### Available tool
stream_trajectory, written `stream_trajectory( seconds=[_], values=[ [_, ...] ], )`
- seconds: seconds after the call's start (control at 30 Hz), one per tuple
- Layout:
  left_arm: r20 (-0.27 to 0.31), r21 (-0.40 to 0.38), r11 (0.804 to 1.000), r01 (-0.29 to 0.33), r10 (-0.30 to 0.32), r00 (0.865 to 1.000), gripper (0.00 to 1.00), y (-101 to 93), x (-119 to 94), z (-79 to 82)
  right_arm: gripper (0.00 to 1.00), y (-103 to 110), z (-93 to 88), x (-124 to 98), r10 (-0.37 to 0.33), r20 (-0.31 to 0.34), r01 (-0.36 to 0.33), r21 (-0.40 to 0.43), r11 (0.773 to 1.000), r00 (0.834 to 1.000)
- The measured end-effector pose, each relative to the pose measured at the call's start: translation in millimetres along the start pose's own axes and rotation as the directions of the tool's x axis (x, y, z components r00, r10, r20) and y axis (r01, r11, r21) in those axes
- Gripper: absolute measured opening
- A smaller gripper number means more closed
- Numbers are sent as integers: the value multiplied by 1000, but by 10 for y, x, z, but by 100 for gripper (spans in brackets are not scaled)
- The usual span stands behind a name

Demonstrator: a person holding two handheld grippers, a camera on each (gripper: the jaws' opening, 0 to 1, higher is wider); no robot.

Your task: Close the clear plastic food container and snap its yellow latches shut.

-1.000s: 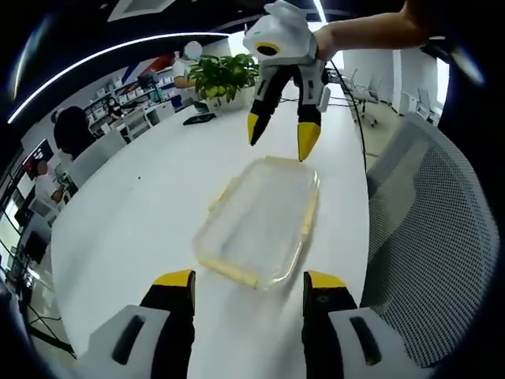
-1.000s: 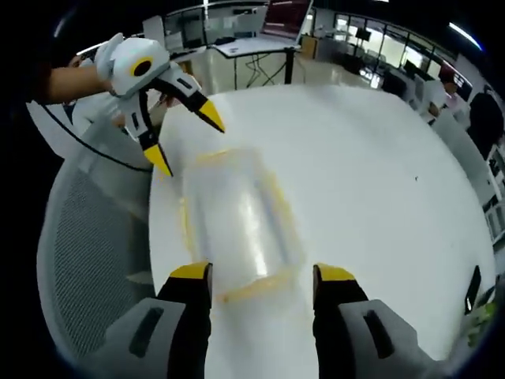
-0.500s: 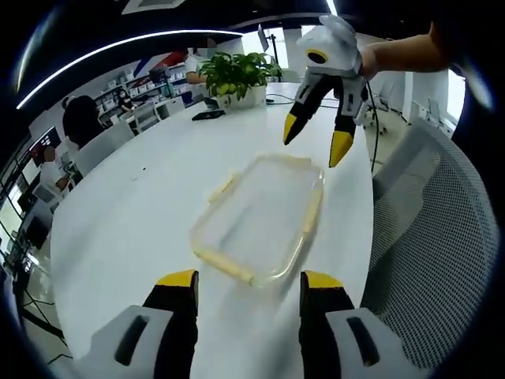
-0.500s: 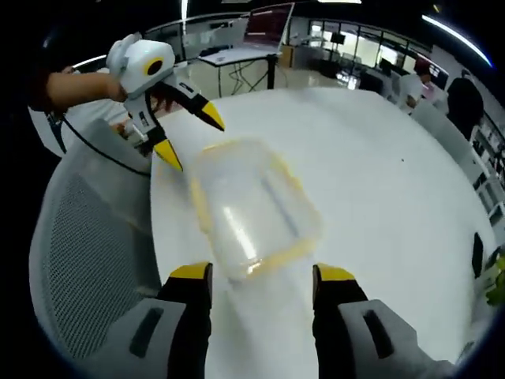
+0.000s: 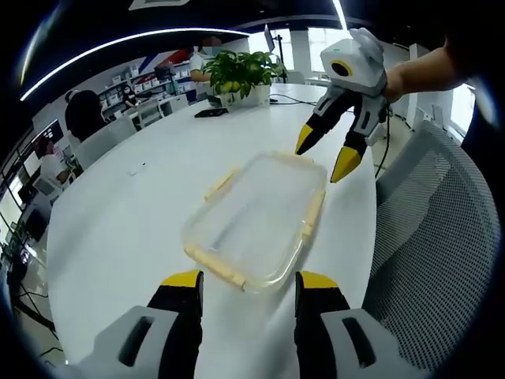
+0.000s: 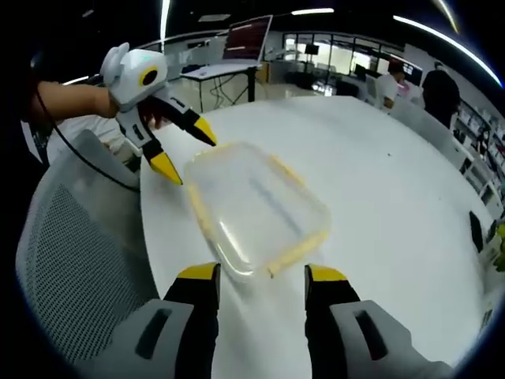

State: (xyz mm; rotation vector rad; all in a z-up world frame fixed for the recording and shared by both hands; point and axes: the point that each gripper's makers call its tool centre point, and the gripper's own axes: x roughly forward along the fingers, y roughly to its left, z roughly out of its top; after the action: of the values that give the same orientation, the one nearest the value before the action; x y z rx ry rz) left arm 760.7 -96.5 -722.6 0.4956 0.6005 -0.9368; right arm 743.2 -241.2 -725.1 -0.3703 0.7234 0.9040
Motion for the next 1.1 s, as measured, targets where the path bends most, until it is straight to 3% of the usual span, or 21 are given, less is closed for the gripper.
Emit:
stream_trajectory(
  seconds=[0.1, 0.2, 0.27, 0.4, 0.5, 0.73, 1.1],
  values=[
    [-1, -1, 1000, 6, -6, 1000, 37, -18, 25, 9, 36, 31, 27, 28, -1, 19, 1, 2, 1000, 1000],
    [-30, -19, 1000, -5, 4, 1000, 36, 6, 43, -33, 32, 59, -26, 64, -7, -12, 7, 0, 1000, 1000],
    [-77, -32, 999, -9, 6, 997, 32, 16, 57, -114, 31, 89, -6, 55, -9, 7, 8, 38, 999, 1000],
    [-154, 73, 997, 1, 11, 988, 19, -21, 56, -239, 31, 86, 5, 61, -11, 12, 11, 46, 999, 1000],
    [-119, 2, 1000, -5, 5, 993, 19, -7, 61, -208, 31, 68, -4, 66, -12, 12, 11, 54, 998, 1000],
    [-61, -34, 999, -3, 1, 998, 26, 25, 26, -171, 31, 78, 13, 77, -16, 20, 15, 66, 998, 1000],
    [-33, -10, 1000, -10, 9, 999, 31, 85, 4, -99, 31, 72, 46, 86, -16, 29, 15, 56, 998, 999]
  ],
)
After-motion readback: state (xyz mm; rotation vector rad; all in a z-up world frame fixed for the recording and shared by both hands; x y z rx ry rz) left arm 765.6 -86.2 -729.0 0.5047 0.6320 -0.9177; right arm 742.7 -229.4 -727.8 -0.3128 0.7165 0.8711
